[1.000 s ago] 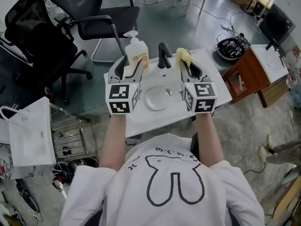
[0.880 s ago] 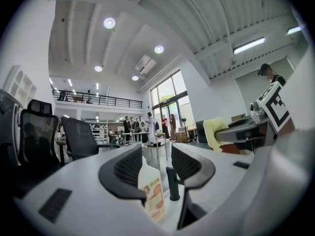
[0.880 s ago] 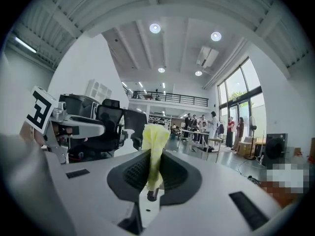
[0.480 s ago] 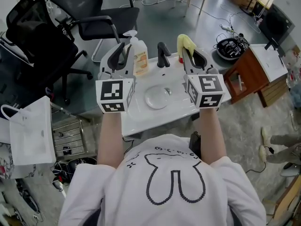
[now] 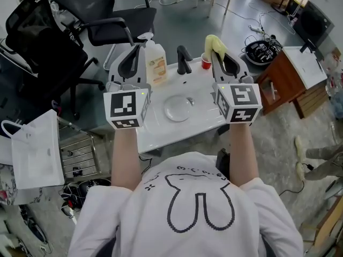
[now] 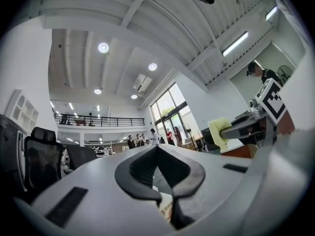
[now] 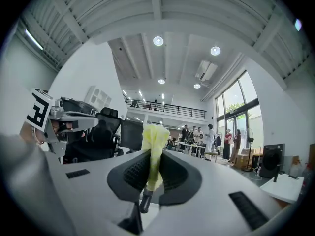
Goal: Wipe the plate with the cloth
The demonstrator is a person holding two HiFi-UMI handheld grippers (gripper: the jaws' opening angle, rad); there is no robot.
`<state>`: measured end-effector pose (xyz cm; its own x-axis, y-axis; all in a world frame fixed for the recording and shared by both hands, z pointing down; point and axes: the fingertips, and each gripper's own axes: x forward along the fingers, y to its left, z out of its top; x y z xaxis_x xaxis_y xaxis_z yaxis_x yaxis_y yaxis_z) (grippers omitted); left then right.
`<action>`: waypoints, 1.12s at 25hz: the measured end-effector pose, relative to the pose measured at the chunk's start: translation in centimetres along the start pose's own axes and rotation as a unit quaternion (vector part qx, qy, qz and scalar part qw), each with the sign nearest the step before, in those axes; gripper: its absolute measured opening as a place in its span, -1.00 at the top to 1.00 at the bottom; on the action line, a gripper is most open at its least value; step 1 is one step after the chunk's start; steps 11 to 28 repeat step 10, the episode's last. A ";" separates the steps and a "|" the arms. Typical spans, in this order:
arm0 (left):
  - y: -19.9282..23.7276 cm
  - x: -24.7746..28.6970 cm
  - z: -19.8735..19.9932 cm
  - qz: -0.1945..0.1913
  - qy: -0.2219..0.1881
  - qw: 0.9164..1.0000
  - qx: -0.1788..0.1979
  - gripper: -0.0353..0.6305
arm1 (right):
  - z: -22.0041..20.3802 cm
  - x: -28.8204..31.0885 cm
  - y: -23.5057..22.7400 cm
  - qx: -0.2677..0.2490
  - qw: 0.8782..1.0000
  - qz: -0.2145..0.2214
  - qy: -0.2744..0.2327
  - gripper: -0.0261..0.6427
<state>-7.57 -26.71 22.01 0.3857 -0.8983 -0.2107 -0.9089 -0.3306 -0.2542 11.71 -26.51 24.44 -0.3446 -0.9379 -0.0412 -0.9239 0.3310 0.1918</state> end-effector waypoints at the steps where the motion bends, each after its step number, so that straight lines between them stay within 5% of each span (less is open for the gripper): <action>1: 0.0 -0.1 0.2 0.000 -0.003 1.000 0.000 0.87 | 0.0 -0.2 0.0 -0.001 1.000 -0.001 -0.001 0.77; 28: -0.4 -1.0 1.0 -0.001 -0.015 1.000 0.011 0.87 | 0.7 -1.2 0.3 -0.009 1.000 0.002 -0.015 0.77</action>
